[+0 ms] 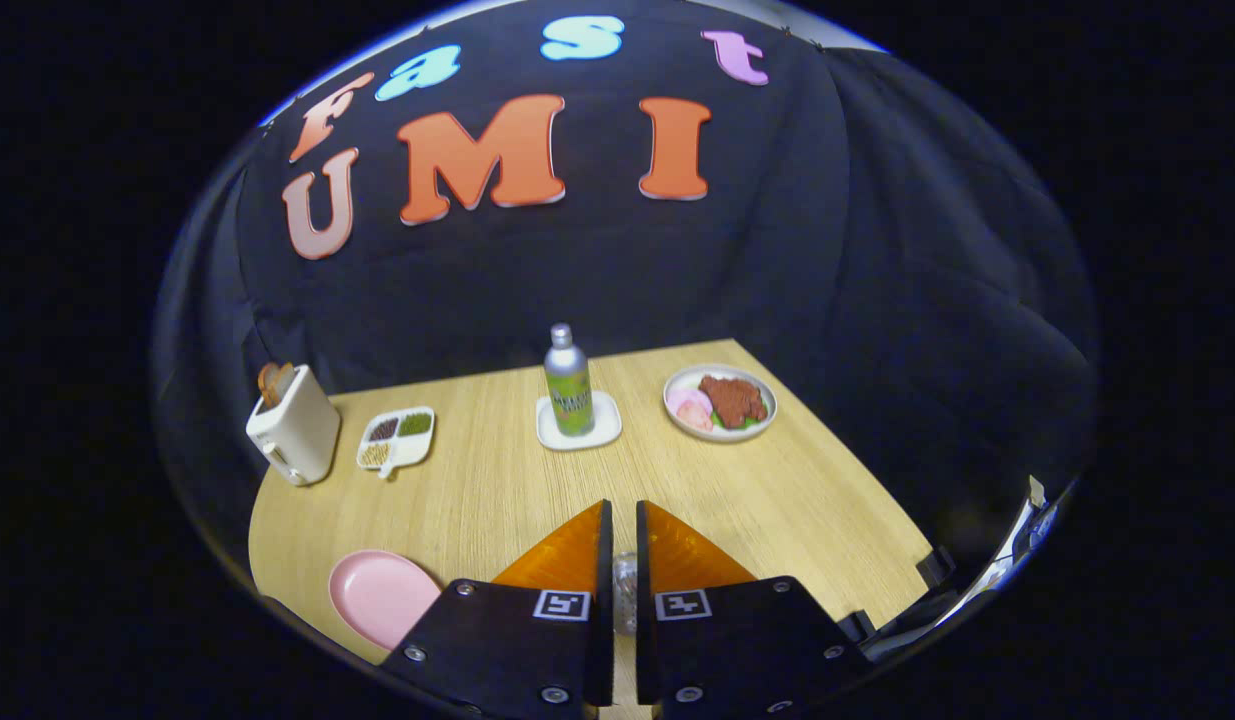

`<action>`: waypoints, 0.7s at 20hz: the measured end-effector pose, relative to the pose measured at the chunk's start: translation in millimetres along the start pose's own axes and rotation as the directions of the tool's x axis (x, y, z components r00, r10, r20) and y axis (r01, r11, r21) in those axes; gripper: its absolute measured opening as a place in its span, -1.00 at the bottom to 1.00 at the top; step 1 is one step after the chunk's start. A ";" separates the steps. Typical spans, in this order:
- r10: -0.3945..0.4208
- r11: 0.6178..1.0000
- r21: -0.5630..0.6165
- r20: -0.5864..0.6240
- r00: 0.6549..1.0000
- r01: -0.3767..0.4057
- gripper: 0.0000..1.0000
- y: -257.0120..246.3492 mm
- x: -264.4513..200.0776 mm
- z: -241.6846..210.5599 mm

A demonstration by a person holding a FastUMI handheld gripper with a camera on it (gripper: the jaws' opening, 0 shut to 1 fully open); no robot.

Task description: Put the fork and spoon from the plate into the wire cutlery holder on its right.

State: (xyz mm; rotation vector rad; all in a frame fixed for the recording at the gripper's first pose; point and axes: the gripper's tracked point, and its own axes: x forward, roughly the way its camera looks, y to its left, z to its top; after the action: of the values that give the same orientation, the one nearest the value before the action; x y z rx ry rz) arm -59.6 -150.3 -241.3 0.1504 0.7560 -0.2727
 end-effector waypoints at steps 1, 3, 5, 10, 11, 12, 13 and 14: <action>0.009 1.000 -0.006 0.056 0.998 -0.009 -0.80 2.3 -4.6 18.8; 0.035 0.999 -0.034 0.167 0.985 -0.029 -0.79 10.4 -15.6 56.0; 0.060 0.997 -0.059 0.268 0.961 -0.046 -0.73 19.4 -34.6 92.1; 0.116 0.992 -0.101 0.413 0.903 -0.082 -0.05 44.8 -66.3 144.7; 0.132 0.990 -0.109 0.435 0.891 -0.093 0.12 51.2 -71.7 152.7; 0.145 0.988 -0.110 0.455 0.879 -0.106 0.23 57.3 -76.8 160.3; 0.159 0.987 -0.108 0.470 0.868 -0.123 0.40 62.6 -81.1 165.6; 0.174 0.984 -0.110 0.485 0.857 -0.137 0.46 68.2 -85.3 170.9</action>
State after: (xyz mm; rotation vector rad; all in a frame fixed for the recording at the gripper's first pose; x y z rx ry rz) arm 13.3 -108.6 -56.7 0.0670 0.2383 -0.1181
